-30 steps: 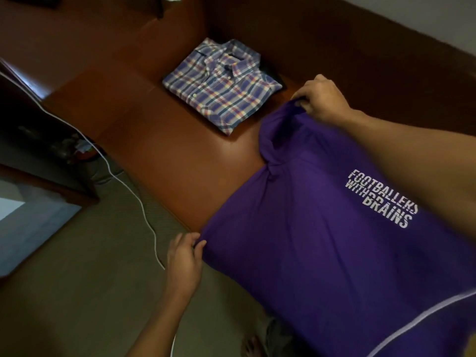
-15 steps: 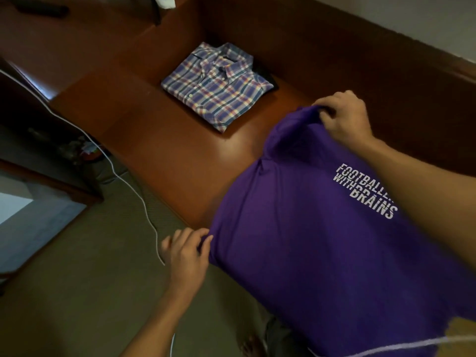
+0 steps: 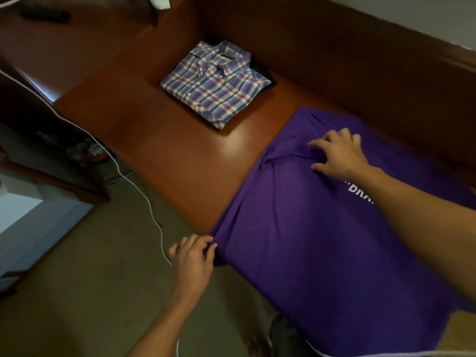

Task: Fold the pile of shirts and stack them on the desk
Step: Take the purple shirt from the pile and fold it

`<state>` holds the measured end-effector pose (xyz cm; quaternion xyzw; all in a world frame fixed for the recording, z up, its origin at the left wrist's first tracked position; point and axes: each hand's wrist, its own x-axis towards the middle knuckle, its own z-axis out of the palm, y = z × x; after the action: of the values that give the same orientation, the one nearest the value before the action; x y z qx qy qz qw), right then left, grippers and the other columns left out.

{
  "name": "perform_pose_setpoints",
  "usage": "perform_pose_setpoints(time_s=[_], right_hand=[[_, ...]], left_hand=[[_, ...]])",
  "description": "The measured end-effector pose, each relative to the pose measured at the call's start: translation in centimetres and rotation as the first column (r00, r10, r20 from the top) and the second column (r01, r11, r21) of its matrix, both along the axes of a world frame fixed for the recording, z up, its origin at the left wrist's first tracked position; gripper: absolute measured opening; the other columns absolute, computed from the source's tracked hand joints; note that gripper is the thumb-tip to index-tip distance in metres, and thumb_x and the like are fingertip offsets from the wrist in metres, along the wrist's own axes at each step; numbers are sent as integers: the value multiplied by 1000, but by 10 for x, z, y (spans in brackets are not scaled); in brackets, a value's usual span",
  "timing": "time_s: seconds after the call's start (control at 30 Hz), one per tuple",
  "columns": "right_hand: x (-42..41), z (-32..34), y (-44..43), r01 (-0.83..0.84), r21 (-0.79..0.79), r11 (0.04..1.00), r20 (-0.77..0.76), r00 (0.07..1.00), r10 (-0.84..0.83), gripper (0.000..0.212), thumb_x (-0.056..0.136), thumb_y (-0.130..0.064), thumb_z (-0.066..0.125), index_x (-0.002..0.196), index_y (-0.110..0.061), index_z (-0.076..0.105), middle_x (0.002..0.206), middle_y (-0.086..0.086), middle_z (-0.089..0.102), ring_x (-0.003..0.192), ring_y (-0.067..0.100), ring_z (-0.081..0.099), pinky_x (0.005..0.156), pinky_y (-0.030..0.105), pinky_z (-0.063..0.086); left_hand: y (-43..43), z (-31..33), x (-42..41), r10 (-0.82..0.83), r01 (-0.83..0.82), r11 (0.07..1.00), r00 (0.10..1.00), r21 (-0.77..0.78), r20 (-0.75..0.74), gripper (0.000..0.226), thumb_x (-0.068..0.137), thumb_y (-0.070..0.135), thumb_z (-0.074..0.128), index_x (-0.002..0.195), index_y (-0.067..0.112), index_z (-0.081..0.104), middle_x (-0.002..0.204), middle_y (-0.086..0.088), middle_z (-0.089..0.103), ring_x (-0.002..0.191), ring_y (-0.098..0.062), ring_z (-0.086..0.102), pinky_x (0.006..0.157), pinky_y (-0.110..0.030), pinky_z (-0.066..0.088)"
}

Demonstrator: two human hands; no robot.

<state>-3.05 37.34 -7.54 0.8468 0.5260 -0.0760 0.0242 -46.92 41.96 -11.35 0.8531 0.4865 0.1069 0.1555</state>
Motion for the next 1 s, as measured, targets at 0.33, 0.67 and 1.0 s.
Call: perform_pose_setpoints(time_s=[0.33,0.67,1.0], right_hand=[[0,-3,6,148,26,989,57,987,-149,27,98,-31,60,120,-18,67,116,9,63,112,31,48,94,46,30],[-5,35,-45,-127,508,852,186,982,35,21,93,-19,60,111,-18,71,89,1,68,93,28,52,81,43,30],[-8,-5,-86,-110,289,951,113,990,81,23,80,-11,79,101,-20,76,83,-1,69,87,29,54,76,40,25]], left_hand=[[3,4,5,-5,6,999,1000,34,-15,29,85,41,51,89,24,74,73,6,69,71,-21,68,80,-39,29],[-9,24,0,-72,51,988,987,144,146,25,90,34,56,95,18,75,87,7,73,73,-18,68,82,-40,40],[-15,13,-4,-95,99,990,994,-98,47,21,80,10,82,91,23,70,81,6,69,69,-20,67,68,-38,53]])
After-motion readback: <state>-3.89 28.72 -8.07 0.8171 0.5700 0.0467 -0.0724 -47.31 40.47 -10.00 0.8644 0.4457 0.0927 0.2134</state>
